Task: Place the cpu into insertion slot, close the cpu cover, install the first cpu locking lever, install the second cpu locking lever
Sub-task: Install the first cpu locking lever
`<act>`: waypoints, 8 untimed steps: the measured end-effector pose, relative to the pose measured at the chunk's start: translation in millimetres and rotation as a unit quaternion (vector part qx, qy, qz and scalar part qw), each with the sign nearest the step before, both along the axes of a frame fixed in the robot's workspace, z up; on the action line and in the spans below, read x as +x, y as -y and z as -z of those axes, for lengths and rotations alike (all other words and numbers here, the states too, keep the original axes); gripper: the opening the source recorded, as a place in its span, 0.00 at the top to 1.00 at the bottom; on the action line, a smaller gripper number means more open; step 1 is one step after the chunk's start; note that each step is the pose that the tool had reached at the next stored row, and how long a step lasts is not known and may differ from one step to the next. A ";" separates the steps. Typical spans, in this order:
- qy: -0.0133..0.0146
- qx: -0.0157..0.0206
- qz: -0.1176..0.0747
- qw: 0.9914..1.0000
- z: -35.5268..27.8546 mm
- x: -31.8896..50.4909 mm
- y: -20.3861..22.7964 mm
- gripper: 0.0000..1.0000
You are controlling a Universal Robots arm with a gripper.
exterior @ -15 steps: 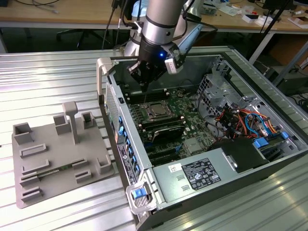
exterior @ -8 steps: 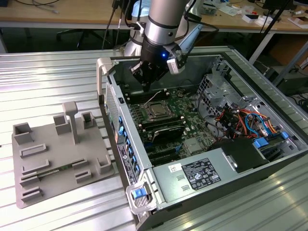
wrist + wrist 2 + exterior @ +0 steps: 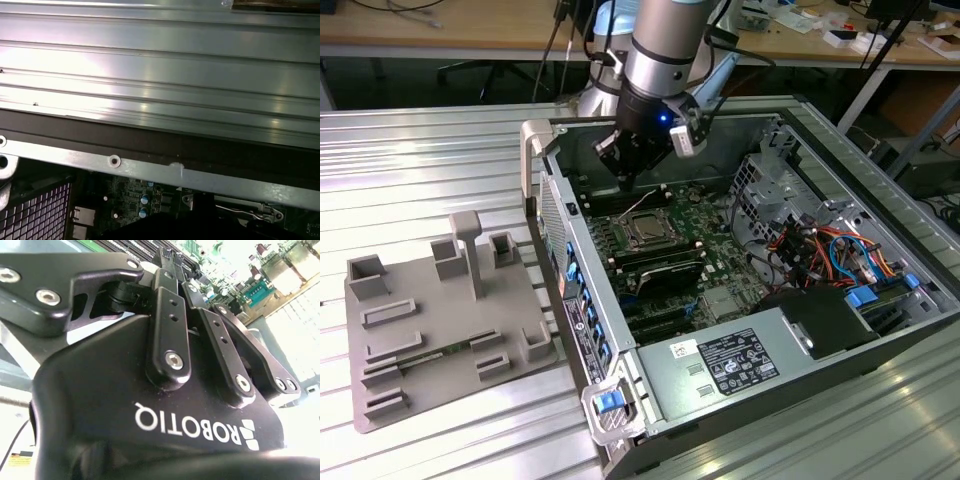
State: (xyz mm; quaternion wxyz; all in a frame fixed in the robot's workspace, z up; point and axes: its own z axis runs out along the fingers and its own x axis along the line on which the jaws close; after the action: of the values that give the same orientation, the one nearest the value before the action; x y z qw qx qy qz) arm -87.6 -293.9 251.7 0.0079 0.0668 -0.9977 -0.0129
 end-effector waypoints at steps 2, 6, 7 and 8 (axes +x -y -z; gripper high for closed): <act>0.000 -0.001 0.000 1.000 1.7 2.2 0.0 0.89; -0.001 -0.001 0.000 1.000 5.2 5.6 0.6 0.89; -0.001 -0.001 0.000 1.000 5.8 5.9 1.2 0.89; -0.001 -0.001 0.000 1.000 6.5 6.1 1.9 0.89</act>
State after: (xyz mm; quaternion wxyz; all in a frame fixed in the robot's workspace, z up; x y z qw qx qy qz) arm -81.5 -295.9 245.1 0.0087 0.0668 -0.9977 -0.0120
